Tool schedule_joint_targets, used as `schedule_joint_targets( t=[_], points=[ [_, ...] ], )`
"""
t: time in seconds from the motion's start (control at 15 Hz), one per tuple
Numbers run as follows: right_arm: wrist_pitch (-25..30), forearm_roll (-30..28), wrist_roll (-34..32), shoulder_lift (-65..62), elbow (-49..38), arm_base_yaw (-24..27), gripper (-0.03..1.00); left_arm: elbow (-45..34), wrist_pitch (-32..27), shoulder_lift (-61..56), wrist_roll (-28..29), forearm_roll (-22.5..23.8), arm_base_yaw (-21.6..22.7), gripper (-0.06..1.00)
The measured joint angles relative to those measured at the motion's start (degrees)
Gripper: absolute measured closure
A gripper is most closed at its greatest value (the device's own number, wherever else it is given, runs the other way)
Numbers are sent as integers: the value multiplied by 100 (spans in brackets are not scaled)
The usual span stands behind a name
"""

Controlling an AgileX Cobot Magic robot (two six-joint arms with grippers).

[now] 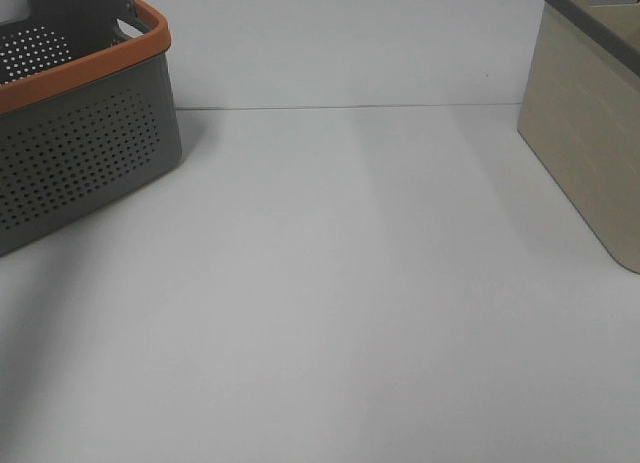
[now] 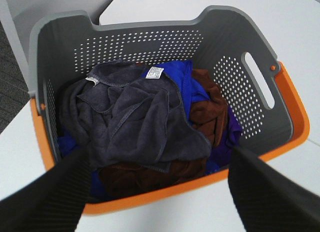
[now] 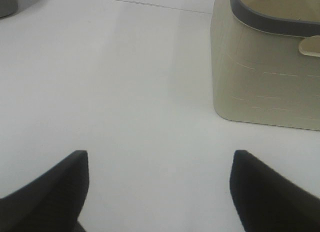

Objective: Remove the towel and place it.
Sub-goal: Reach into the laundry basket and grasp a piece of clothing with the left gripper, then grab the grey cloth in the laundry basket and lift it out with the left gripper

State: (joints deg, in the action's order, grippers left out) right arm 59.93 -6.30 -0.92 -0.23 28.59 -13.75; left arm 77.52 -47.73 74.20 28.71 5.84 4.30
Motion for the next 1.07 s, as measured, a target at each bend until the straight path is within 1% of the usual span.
schedule_joint_targets(
  t=[0.07, 0.4, 0.67, 0.93, 1.07],
  points=[
    [0, 0, 0, 0, 0, 0, 20, 584, -6, 779, 315, 11, 0, 23],
    [0, 0, 0, 0, 0, 0, 20, 1828, -321, 2693, 997, 212, -80, 23],
    [0, 0, 0, 0, 0, 0, 20, 2578, -521, 3862, 1409, 338, -338, 23],
    [0, 0, 0, 0, 0, 0, 20, 3042, -636, 4618, 1879, 447, -407, 23],
    [0, 0, 0, 0, 0, 0, 20, 3214, -636, 4893, 1960, 458, -407, 23]
  ],
)
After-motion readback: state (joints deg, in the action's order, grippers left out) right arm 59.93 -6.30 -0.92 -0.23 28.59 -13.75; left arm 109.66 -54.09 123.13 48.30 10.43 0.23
